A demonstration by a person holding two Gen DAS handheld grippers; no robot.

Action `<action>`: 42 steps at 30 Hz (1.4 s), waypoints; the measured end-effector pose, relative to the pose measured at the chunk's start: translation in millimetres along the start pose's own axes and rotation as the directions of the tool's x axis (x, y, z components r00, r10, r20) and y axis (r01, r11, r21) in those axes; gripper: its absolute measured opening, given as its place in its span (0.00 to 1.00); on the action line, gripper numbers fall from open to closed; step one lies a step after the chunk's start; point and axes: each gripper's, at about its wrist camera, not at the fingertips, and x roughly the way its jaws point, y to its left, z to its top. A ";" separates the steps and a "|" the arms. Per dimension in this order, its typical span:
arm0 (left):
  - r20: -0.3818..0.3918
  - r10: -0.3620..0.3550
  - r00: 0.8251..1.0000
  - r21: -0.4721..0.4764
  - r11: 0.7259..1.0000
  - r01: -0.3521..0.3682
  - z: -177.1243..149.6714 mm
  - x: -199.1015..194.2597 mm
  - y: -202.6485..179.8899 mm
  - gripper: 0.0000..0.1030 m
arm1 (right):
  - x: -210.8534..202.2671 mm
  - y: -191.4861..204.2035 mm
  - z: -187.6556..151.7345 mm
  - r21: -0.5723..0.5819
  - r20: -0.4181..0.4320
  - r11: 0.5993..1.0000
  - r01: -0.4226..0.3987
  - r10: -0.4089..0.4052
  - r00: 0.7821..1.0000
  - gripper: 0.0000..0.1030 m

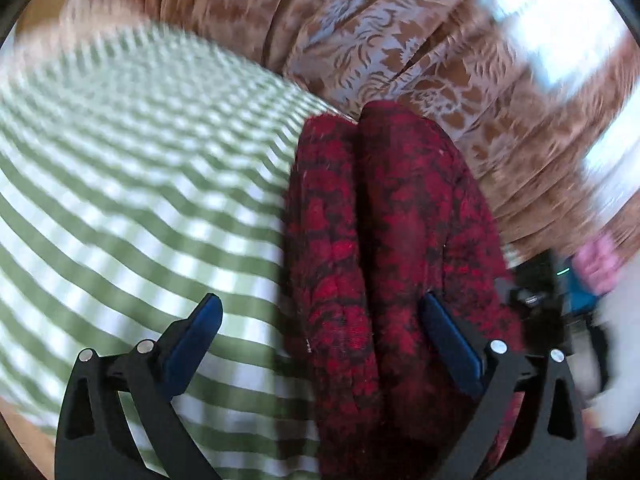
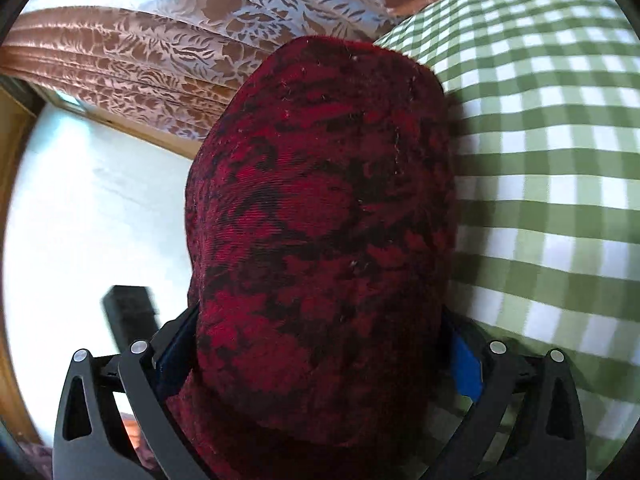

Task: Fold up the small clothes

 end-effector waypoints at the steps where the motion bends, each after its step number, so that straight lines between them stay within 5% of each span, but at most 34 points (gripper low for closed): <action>1: -0.014 -0.055 0.998 -0.037 0.998 0.054 -0.4 3.6 7.8 0.94 | 2.6 1.3 1.9 -0.005 -0.011 1.000 -0.009 0.009 1.000 0.97; 5: 0.014 -0.285 0.958 -0.118 0.951 0.285 -10.3 18.7 18.5 0.68 | 6.2 7.6 9.3 -0.021 -0.042 0.999 -0.026 0.025 0.999 0.93; 9: 0.027 -0.352 0.935 -0.083 0.932 0.353 -7.5 25.4 4.2 0.60 | 1.3 18.3 22.6 -0.065 -0.034 0.997 -0.045 0.043 0.998 0.83; 14: 0.043 -0.369 0.928 0.003 0.929 0.369 32.9 32.9 -20.4 0.59 | -13.4 35.6 58.5 -0.136 0.002 0.989 -0.063 0.064 0.998 0.80; 21: 0.074 -0.300 0.951 0.069 0.953 0.295 104.0 72.6 -32.8 0.59 | -9.3 31.4 135.1 -0.148 0.019 0.986 -0.078 0.082 0.996 0.80; 26: -0.005 -0.135 0.991 0.039 0.990 0.135 107.7 126.2 -14.1 0.58 | 21.7 -13.1 162.1 -0.074 -0.016 0.996 0.054 -0.055 0.998 0.81; 29: 0.014 -0.126 0.992 0.002 0.992 0.126 104.5 138.7 -8.0 0.72 | 26.9 -32.7 163.1 -0.050 -0.007 0.993 0.106 -0.107 0.994 0.95; 34: 0.070 -0.057 0.996 0.036 0.998 0.055 100.4 125.3 -21.7 0.77 | 17.2 -20.3 164.6 -0.065 0.016 0.984 0.166 -0.165 0.986 0.97; 39: 0.158 0.032 0.987 0.087 0.995 -0.046 88.8 87.0 -41.0 0.80 | -12.0 26.0 159.9 -0.197 0.178 0.913 0.358 -0.325 0.929 0.97; 42: 0.182 0.107 0.977 0.130 0.983 -0.132 79.5 79.4 -54.2 0.80 | -16.2 54.4 149.2 -0.280 0.296 0.823 0.493 -0.415 0.860 0.97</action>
